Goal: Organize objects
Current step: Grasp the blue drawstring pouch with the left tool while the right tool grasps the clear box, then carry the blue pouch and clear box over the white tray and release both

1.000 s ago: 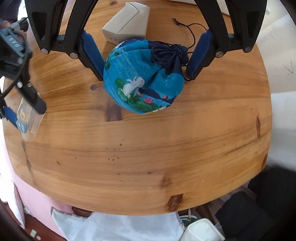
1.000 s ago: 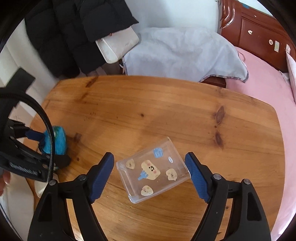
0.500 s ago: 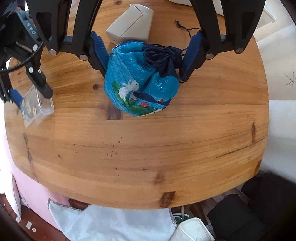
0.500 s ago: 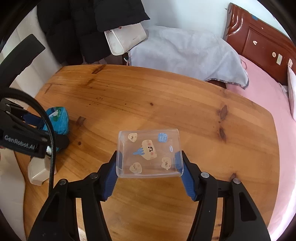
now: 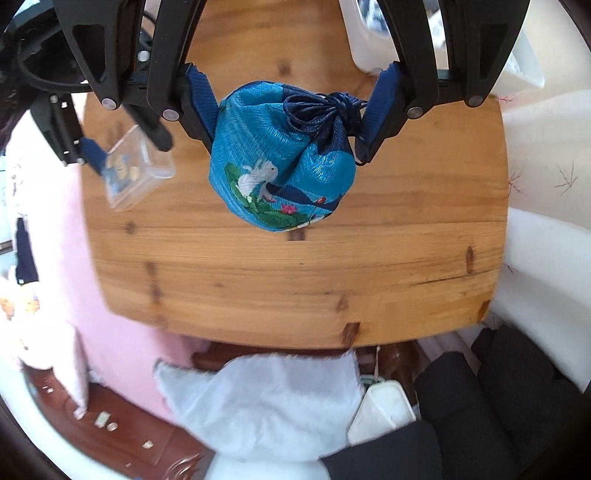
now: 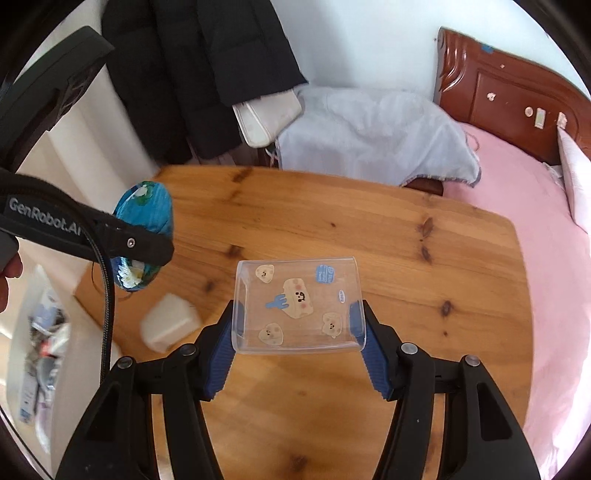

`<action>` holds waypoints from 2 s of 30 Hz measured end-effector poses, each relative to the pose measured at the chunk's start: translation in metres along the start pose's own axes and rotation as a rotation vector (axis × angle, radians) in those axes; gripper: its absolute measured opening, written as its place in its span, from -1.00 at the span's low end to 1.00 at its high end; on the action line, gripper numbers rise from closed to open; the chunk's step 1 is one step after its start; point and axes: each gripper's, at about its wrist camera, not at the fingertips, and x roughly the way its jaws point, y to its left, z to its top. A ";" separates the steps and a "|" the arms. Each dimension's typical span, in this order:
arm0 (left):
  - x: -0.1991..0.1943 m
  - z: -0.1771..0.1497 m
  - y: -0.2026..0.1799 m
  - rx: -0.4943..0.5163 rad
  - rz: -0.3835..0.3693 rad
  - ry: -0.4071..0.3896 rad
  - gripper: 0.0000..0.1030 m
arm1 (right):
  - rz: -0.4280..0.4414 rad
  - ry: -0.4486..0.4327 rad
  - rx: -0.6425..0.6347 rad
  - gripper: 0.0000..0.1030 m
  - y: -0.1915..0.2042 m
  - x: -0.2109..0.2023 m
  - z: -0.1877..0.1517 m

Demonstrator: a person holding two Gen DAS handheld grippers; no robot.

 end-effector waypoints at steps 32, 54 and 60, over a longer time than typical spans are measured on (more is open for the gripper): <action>-0.232 -0.173 0.173 0.114 -0.182 -0.328 0.36 | 0.079 -0.172 0.056 0.25 0.262 -0.201 -0.054; -0.145 -0.183 0.191 0.426 -0.048 -0.202 0.37 | -0.091 0.012 -0.153 0.25 0.342 -0.143 -0.091; -0.138 -0.183 0.192 0.430 -0.031 -0.186 0.45 | -0.108 0.023 -0.184 0.38 0.348 -0.136 -0.093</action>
